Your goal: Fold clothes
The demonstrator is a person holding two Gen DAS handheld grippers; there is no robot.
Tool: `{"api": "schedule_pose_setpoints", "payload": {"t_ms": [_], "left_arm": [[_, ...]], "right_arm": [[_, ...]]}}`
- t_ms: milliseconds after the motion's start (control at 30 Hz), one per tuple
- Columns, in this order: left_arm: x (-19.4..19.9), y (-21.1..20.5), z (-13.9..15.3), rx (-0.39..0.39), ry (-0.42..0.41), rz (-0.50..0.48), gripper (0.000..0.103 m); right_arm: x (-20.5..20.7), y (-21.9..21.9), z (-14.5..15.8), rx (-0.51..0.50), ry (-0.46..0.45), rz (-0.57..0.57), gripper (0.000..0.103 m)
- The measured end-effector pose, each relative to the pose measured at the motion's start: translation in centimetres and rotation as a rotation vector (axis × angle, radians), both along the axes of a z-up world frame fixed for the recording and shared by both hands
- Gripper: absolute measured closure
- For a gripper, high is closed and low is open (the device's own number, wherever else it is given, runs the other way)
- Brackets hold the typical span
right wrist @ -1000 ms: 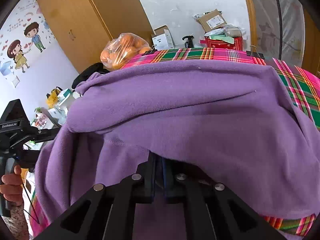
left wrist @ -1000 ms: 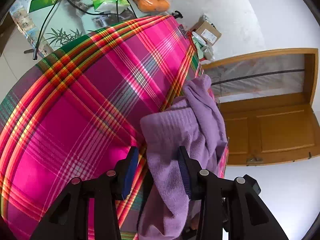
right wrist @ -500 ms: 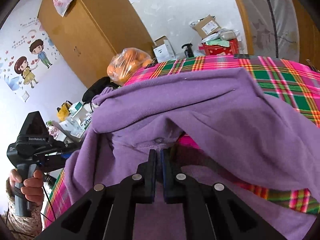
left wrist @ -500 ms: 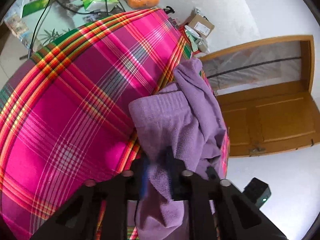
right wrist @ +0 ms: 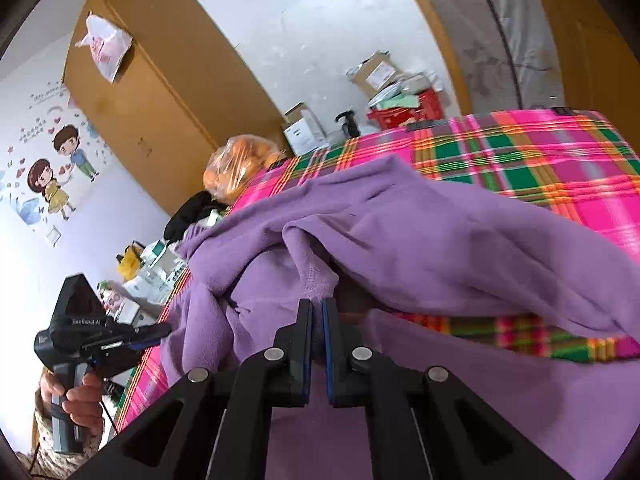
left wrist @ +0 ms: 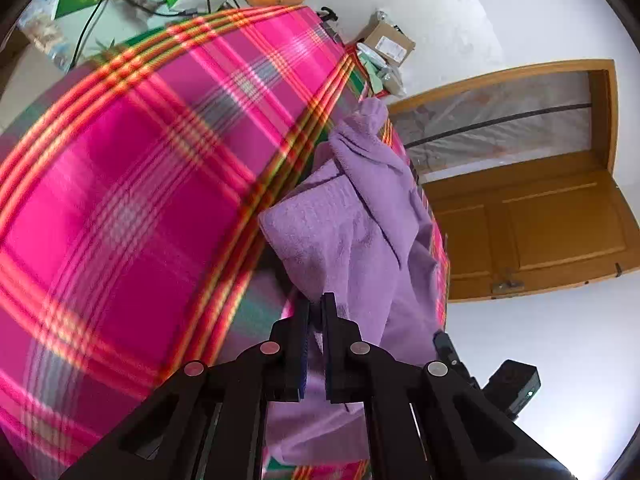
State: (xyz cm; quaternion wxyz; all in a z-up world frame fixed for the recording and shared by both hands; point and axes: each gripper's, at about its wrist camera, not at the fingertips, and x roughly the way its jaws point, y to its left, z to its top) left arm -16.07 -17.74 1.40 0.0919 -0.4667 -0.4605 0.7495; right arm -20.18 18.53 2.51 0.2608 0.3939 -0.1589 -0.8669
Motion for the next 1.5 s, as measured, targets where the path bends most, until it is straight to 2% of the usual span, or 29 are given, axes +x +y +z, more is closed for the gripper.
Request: {"api": "schedule_pose_setpoints", "payload": {"t_ms": [467,867,1000,1167,1300,1333,1433,1500], "left_arm": [[4.3,7.0,-0.4,0.068,0.001,-0.116,0.100],[5.1,9.8,0.2,0.015,0.031,-0.201,0.100],[5.6,9.8,-0.6,-0.001,0.023,-0.220,0.100],[6.0,9.0,-1.1,0.016,0.016,-0.209,0.100],[6.3,8.4,-1.1,0.013,0.022,-0.212,0.100],[6.4,8.2,-1.1,0.008,0.026,-0.213,0.099],[6.7,7.7,-1.1,0.001,0.025,-0.211,0.099],[6.7,7.5,-1.4,0.004,0.018,-0.215,0.099]], "right_arm": [[6.3,9.1,1.5,-0.026,0.023,-0.163,0.098],[8.0,15.2,-0.2,0.037,0.000,-0.324,0.098],[8.0,15.4,-0.6,0.105,0.013,-0.368,0.098],[8.1,15.2,-1.2,0.159,-0.004,-0.387,0.096],[9.7,14.0,-0.1,0.191,0.034,-0.399,0.093],[10.5,13.4,0.5,0.197,0.060,-0.389,0.092],[12.5,10.9,2.0,0.212,0.132,-0.313,0.081],[13.4,8.5,2.6,0.237,0.172,-0.236,0.078]]}}
